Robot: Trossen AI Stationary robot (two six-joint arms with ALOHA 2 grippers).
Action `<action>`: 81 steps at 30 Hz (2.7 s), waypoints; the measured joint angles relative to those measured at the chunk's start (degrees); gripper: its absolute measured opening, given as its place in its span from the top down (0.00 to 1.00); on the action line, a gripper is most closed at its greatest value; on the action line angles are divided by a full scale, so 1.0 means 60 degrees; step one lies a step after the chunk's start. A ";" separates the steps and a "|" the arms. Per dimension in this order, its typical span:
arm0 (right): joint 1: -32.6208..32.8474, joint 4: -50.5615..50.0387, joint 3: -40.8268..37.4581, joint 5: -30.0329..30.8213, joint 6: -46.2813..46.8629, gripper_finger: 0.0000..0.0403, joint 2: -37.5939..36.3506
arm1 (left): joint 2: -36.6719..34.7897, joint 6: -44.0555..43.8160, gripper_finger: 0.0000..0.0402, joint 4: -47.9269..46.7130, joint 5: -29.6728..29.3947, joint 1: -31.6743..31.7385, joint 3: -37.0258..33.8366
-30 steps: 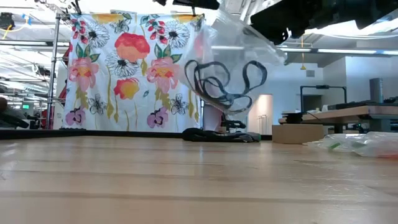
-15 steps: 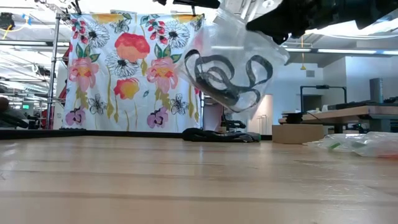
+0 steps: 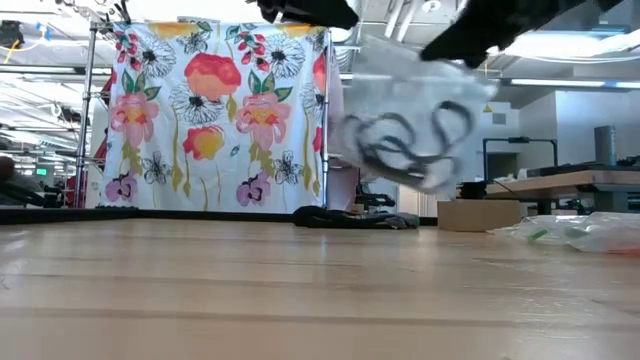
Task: Sort rubber bands
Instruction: Close the transparent zip bag containing the black rubber bands, then return to Home Position
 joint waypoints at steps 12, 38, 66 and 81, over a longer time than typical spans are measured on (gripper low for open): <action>0.3870 -0.3785 0.0571 0.0172 0.3751 1.00 -0.2004 | 0.0000 0.0542 0.60 -0.0021 -0.0249 -0.0237 0.0000; 0.9258 -0.4142 -0.0019 0.3264 1.2511 1.00 0.2688 | 0.0000 -0.1145 0.60 -0.0480 0.1048 -0.0755 -0.0266; 0.8318 -0.5420 0.0221 0.1378 1.1879 0.78 0.1712 | 0.0000 -0.1246 0.60 -0.0512 0.1031 -0.0827 -0.0273; 0.8061 -0.6259 0.2068 0.2148 0.9474 0.59 0.1664 | -0.0001 -0.1097 0.60 -0.0136 0.0941 -0.1182 -0.0273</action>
